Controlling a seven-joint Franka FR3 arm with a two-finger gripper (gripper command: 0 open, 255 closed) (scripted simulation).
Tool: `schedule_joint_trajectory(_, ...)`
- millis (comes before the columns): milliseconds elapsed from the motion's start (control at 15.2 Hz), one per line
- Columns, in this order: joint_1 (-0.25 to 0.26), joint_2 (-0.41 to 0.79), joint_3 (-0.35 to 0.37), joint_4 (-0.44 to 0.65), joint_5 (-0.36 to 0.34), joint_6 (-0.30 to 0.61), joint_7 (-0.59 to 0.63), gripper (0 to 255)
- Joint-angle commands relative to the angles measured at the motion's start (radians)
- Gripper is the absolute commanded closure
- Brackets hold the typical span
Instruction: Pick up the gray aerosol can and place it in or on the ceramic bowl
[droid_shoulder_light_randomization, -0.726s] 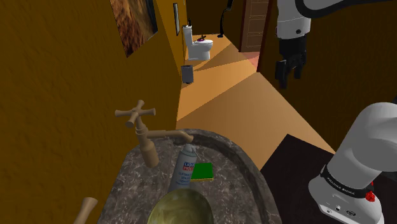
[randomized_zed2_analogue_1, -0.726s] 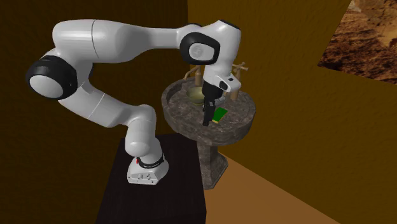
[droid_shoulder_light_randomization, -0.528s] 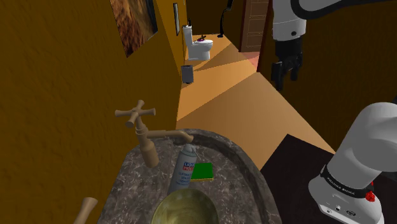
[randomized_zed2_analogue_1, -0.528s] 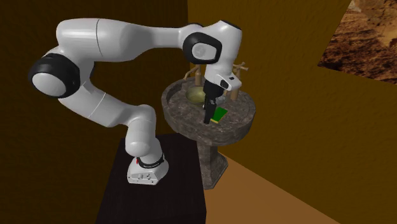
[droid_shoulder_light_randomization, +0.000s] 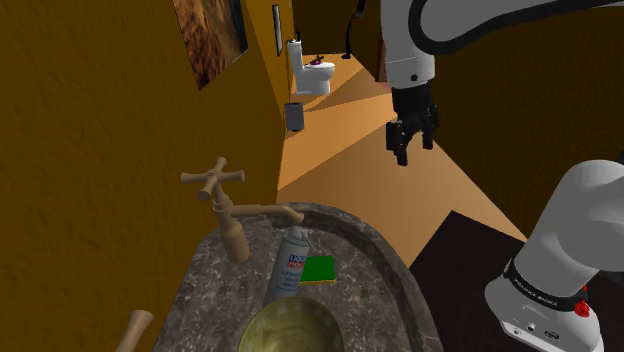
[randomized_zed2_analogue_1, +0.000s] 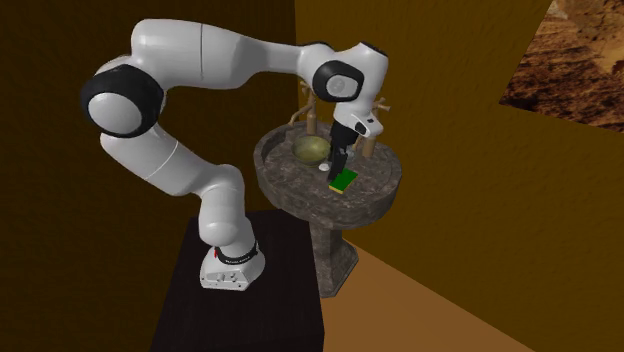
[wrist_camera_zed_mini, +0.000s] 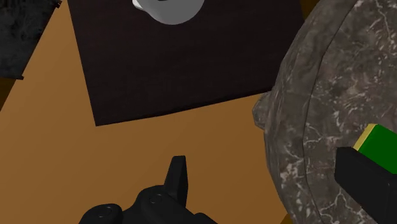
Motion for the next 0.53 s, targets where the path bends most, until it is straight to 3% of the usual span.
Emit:
schedule_joint_trajectory(0, 0.015, 0.054, 0.030, 0.019, 0.034, 0.027, 0.040, 0)
schedule_joint_trajectory(462, 0.058, 0.263, 0.120, 0.129, 0.116, 0.109, 0.162, 0)
